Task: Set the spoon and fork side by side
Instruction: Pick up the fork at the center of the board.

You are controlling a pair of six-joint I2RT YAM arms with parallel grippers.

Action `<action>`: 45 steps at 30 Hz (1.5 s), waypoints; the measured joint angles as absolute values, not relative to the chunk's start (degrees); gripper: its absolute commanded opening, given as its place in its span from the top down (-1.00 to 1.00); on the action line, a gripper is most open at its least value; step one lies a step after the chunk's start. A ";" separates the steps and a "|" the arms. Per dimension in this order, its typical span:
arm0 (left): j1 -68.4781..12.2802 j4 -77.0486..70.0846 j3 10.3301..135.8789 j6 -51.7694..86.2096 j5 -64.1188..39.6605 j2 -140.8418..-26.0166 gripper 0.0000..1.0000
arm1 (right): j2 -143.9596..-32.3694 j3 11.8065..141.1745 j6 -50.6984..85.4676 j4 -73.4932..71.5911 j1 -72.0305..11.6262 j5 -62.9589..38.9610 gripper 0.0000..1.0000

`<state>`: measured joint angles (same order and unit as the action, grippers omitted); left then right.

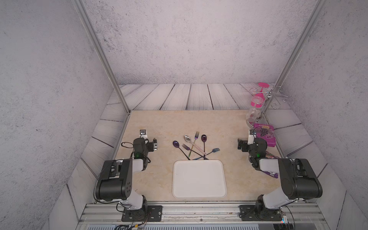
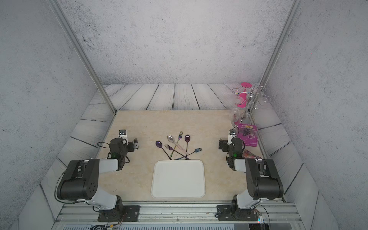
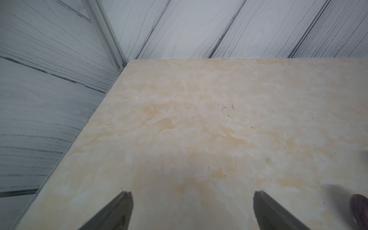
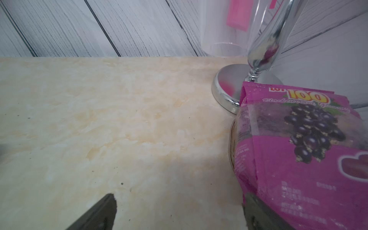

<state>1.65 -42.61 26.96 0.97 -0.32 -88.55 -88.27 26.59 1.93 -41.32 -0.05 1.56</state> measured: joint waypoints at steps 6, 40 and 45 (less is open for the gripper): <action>1.65 -42.61 26.96 0.97 -0.32 -88.55 -0.99 | -88.27 26.59 1.93 -41.30 -0.05 1.56 -0.99; 2.28 27.44 70.48 33.74 3.05 -81.93 -0.99 | -73.93 51.79 9.04 5.21 -2.59 -7.57 -0.52; 2.22 31.59 60.62 36.27 -12.27 -75.90 -0.92 | -76.53 56.16 8.25 17.45 -8.25 -14.33 -0.44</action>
